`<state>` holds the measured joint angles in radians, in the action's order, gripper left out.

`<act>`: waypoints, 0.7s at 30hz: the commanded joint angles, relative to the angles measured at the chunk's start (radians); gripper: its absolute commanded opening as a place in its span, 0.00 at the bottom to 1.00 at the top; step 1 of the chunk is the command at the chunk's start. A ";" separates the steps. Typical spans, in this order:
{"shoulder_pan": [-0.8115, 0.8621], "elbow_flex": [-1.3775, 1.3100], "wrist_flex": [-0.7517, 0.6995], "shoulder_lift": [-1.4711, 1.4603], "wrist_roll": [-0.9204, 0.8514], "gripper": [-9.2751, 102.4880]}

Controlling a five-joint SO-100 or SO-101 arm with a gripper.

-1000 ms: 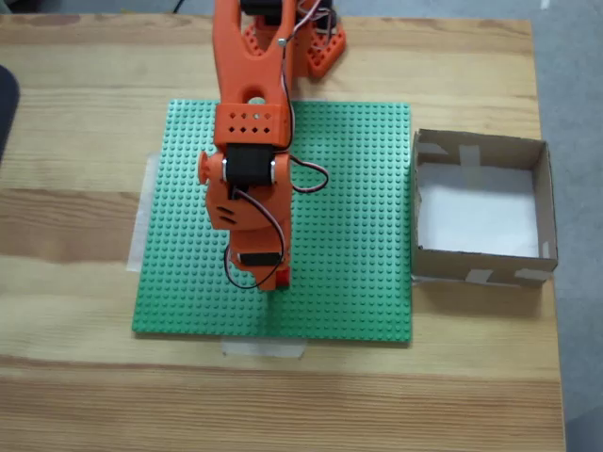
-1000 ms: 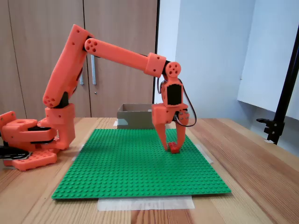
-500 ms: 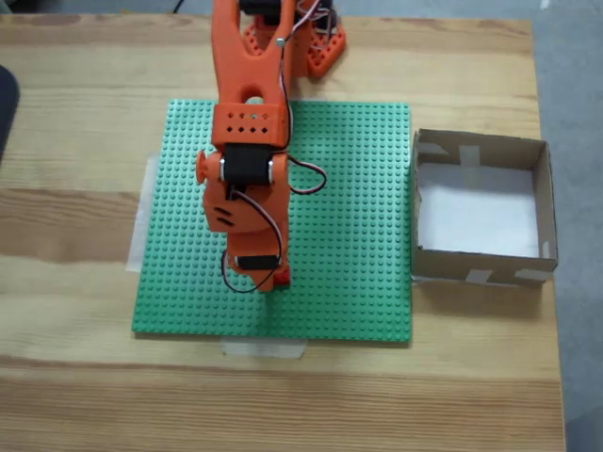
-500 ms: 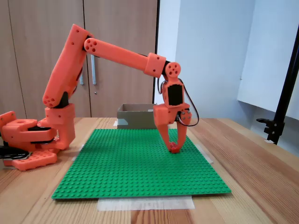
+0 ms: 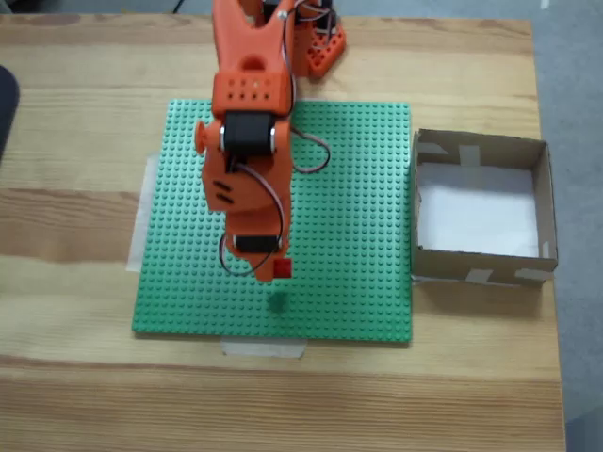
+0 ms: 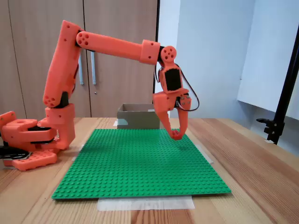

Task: Pick the red lego block and put it in the box.

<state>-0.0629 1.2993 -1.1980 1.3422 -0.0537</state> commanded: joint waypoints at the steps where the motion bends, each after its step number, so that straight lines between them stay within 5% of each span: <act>1: -0.017 -0.015 -0.029 0.115 0.023 0.14; 21: -0.296 -0.103 -0.229 0.393 0.143 0.15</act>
<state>-0.3145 1.2517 -1.4235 1.6705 0.0690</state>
